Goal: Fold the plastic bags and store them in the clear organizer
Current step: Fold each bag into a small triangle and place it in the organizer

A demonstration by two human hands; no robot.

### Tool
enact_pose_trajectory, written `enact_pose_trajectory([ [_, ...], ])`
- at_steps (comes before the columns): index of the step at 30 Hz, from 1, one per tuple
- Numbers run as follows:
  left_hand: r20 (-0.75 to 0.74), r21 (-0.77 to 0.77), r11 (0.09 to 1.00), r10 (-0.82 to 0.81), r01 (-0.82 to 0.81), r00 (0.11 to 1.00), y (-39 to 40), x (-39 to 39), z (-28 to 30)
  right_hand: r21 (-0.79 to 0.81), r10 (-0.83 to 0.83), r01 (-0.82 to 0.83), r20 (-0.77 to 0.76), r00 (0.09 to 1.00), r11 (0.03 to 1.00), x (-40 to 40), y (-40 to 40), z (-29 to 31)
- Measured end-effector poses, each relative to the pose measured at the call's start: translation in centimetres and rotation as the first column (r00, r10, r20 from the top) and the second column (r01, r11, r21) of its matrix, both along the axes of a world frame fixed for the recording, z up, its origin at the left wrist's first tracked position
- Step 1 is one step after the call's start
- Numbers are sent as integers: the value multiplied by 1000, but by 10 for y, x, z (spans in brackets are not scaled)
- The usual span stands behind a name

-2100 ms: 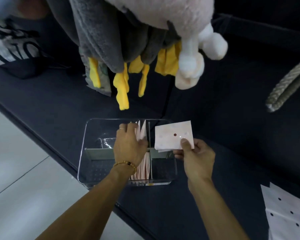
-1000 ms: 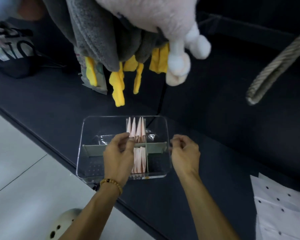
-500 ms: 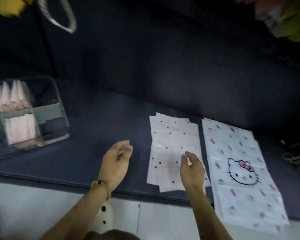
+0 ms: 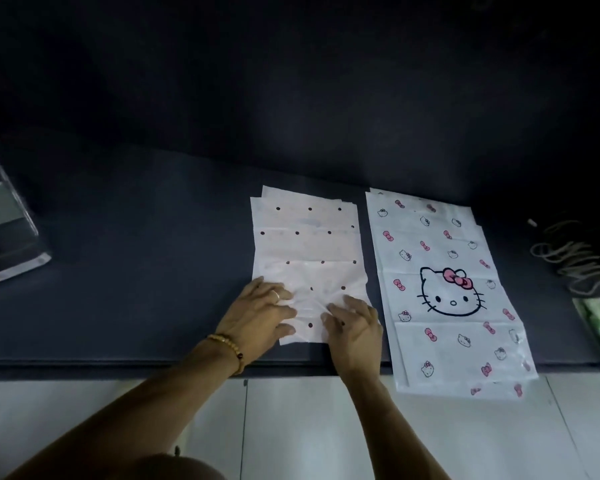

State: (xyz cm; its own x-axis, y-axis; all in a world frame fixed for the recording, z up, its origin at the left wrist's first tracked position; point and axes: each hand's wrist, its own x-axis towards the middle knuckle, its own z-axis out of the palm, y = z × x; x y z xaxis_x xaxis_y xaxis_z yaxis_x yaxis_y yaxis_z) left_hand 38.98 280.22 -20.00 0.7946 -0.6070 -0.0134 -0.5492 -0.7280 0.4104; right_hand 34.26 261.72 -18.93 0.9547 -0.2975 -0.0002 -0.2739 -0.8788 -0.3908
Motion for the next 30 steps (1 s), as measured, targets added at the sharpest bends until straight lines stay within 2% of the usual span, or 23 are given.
enact_pose_trajectory([
  [2,9,-33,999,19,-18,1000,-2,0,1,2,16,-16,16,1000,1000,0,4,4],
  [5,-30,-173,979,106,-110,994,2,-2,4,-14,30,-29,34,999,999,-2,12,10],
  [9,-32,-271,940,208,-209,978,24,3,21,8,87,-90,162,983,996,0,32,25],
  [11,-6,-264,925,280,-272,960,49,9,31,69,166,-177,143,976,982,3,48,34],
  [13,0,-221,923,322,-314,947,82,16,40,134,309,-312,45,950,941,7,66,39],
  [16,-130,-138,929,327,-344,936,132,26,49,102,513,-503,-152,845,859,18,96,33],
  [19,-277,-103,929,317,-356,907,174,27,52,46,585,-585,-139,799,810,32,116,25],
  [22,-344,-46,933,321,-357,882,206,15,47,44,651,-653,-158,742,756,40,126,22],
  [24,-342,-53,913,364,-404,867,221,9,45,120,635,-625,-195,747,771,40,129,22],
  [27,-383,-129,857,422,-500,822,232,8,44,379,465,-386,-140,874,841,43,128,27],
  [30,-459,-170,778,480,-605,747,233,9,41,475,312,-196,-179,933,858,51,134,31],
])
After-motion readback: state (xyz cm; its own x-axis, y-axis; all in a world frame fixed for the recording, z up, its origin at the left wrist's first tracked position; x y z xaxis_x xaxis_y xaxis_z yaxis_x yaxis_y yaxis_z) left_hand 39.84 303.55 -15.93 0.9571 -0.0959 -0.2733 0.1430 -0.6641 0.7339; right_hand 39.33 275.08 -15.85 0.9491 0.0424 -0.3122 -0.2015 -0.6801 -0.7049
